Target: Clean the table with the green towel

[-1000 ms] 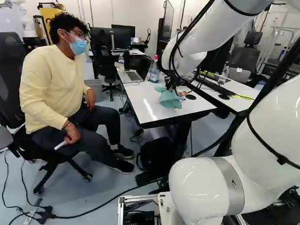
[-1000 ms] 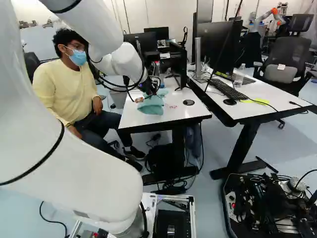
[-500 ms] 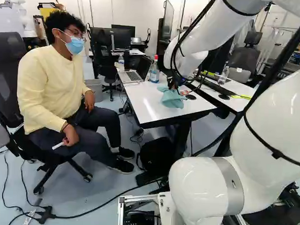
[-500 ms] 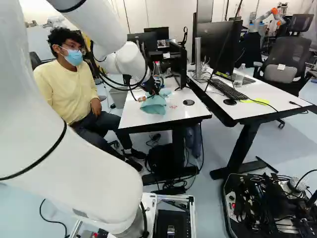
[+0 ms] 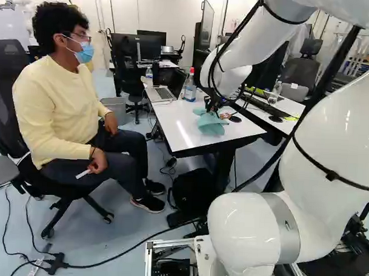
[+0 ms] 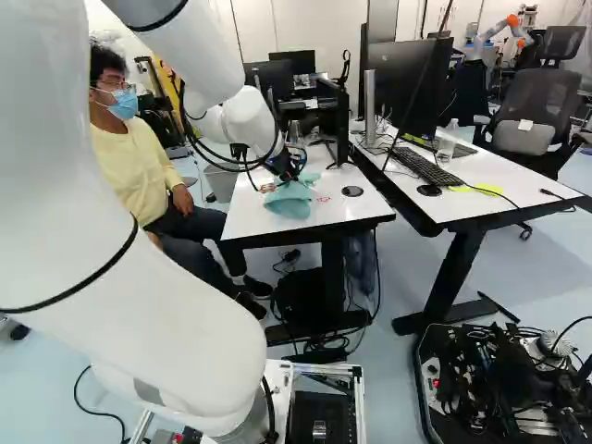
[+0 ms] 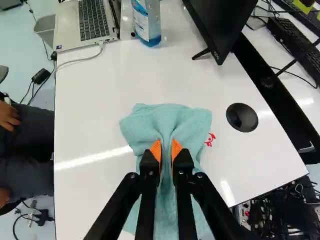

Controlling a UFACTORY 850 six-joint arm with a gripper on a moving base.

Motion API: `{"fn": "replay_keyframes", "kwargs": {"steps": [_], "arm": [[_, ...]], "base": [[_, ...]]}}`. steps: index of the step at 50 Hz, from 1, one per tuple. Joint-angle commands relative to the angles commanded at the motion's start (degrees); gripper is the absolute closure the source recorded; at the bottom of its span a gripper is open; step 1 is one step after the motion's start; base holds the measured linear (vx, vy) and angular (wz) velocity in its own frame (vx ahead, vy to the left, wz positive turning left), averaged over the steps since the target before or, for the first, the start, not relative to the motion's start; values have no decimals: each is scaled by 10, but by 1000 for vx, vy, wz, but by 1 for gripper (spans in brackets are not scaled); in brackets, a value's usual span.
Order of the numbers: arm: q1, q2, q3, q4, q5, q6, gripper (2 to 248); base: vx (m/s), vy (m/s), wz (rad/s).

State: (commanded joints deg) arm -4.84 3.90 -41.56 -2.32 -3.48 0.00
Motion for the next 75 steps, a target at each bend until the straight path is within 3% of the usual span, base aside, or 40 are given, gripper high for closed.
{"fn": "replay_keyframes", "kwargs": {"steps": [26,41,75], "arm": [[0,-37,-4,1,57,0,206],[0,-44,-4,1,63,0,206],[0,-100,-13,1,75,0,206]], "base": [[0,0,0],[0,0,0],[0,0,0]]}}
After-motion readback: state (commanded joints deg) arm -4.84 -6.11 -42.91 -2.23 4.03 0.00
